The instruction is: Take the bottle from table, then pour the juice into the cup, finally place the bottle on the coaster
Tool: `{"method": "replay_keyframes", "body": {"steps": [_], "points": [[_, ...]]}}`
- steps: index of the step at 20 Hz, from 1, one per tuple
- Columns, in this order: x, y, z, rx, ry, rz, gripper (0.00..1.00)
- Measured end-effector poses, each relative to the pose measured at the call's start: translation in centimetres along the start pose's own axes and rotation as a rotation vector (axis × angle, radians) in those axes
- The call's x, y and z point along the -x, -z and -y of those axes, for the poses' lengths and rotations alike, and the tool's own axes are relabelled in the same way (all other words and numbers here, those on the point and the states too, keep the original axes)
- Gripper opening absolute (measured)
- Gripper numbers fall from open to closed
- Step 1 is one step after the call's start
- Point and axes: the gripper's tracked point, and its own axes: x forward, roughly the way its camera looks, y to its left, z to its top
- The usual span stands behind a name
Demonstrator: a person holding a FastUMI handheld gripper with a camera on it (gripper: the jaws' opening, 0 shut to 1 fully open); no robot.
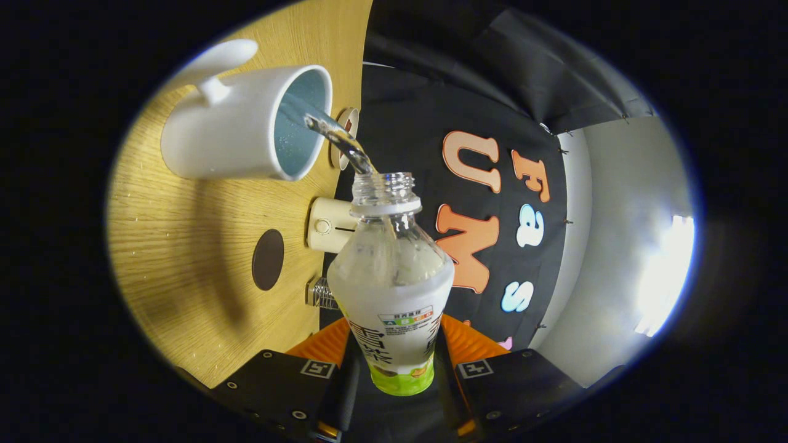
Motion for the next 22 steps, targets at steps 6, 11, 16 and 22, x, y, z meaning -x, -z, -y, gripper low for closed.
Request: {"method": "replay_keyframes", "body": {"steps": [6,11,16,22], "points": [[-0.3,-0.2,0.6,0.023,0.014,0.006,0.57],[-0.4,-0.3,0.5,0.046,0.011,0.010,0.57],[-0.5,-0.8,0.6,0.078,0.018,0.025,0.57],[-0.8,-1.0,1.1,0.120,0.034,0.046,0.57]]}}
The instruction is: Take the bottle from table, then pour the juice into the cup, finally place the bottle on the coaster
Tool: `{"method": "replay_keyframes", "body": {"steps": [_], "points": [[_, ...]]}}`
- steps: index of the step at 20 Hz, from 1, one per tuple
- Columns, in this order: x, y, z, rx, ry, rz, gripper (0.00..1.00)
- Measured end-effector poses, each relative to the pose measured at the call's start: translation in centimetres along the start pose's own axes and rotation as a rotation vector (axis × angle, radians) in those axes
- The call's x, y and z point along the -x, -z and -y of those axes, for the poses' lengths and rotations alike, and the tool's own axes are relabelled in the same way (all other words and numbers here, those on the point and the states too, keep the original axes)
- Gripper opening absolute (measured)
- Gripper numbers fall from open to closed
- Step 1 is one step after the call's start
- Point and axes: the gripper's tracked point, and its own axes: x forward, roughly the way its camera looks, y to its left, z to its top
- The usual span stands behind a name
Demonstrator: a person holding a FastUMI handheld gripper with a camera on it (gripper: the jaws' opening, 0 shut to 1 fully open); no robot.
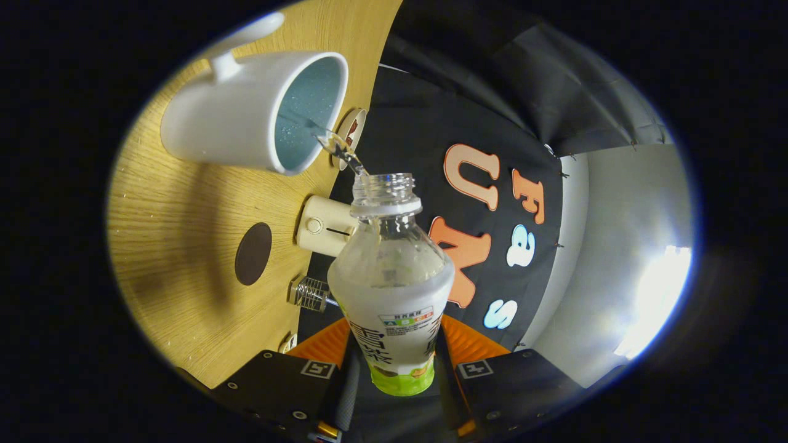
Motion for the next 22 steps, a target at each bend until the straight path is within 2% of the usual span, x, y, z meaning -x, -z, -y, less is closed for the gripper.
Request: {"method": "replay_keyframes", "body": {"steps": [22], "points": [[-0.8,-1.2,2.8,0.113,0.054,0.072,0.57]]}}
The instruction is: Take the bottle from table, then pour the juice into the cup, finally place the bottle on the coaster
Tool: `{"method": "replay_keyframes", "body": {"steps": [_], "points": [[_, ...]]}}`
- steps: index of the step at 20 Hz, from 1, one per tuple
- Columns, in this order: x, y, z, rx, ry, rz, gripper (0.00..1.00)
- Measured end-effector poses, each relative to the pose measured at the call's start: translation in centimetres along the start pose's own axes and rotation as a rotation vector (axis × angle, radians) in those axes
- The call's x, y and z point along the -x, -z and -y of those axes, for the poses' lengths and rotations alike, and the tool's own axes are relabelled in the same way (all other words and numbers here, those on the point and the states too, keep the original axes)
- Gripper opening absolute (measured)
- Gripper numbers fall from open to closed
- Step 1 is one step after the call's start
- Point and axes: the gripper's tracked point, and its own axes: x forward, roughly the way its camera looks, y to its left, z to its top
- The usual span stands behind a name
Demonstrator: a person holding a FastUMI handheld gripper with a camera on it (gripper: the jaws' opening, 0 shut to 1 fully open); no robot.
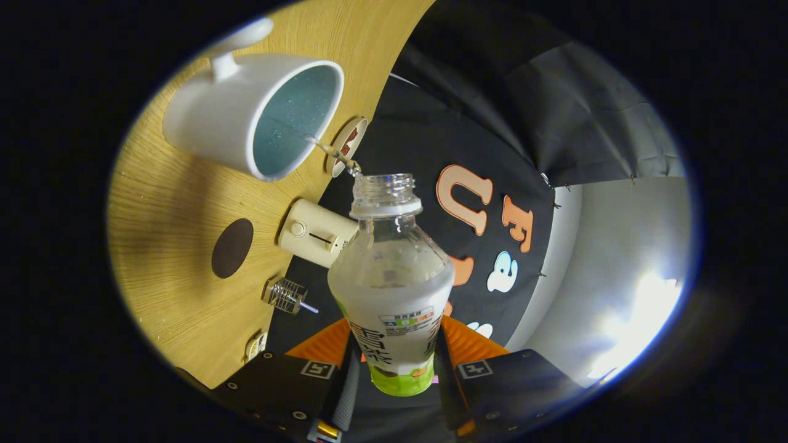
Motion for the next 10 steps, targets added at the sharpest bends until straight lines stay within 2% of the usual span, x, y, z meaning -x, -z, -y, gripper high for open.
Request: {"method": "replay_keyframes", "body": {"steps": [10], "points": [[-0.11,-0.84,0.52,0.063,-0.025,0.032,0.57]]}}
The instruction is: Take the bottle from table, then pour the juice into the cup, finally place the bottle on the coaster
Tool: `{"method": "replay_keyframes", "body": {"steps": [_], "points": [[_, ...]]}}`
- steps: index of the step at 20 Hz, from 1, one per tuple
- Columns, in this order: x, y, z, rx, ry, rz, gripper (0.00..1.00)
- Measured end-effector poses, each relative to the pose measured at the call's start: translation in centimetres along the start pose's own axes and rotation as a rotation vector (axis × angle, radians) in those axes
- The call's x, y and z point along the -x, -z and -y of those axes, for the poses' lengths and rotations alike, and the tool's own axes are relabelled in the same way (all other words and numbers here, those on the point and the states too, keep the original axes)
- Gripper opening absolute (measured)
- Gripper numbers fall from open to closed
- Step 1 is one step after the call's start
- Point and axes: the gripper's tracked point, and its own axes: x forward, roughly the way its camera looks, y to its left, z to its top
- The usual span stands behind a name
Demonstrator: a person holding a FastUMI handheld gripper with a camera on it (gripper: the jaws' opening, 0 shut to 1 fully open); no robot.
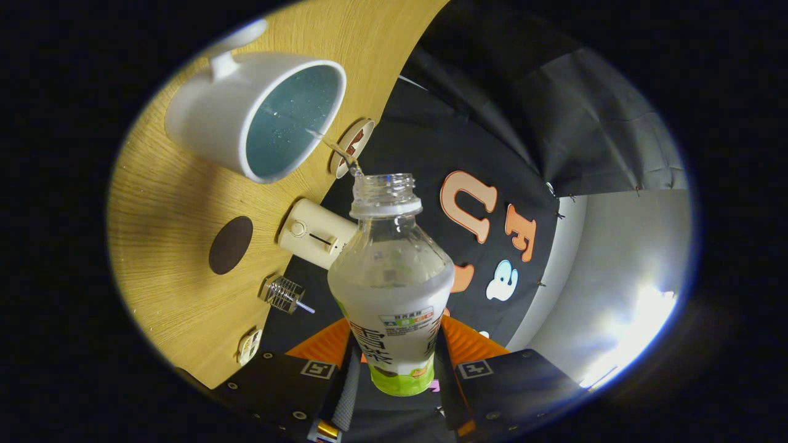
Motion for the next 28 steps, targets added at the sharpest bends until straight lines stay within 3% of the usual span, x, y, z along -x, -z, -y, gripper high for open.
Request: {"method": "replay_keyframes", "body": {"steps": [10,16,20,24,28], "points": [[0.4,-0.9,0.4,0.087,-0.002,0.057,0.57],[-0.1,-0.5,0.2,0.062,-0.037,0.053,0.57],[0.2,0.3,-1.3,-0.090,-0.124,0.000,0.57],[1.8,-0.5,-5.8,-0.336,-0.295,-0.030,0.57],[2.2,-1.1,-8.1,-0.582,-0.406,-0.065,0.58]]}}
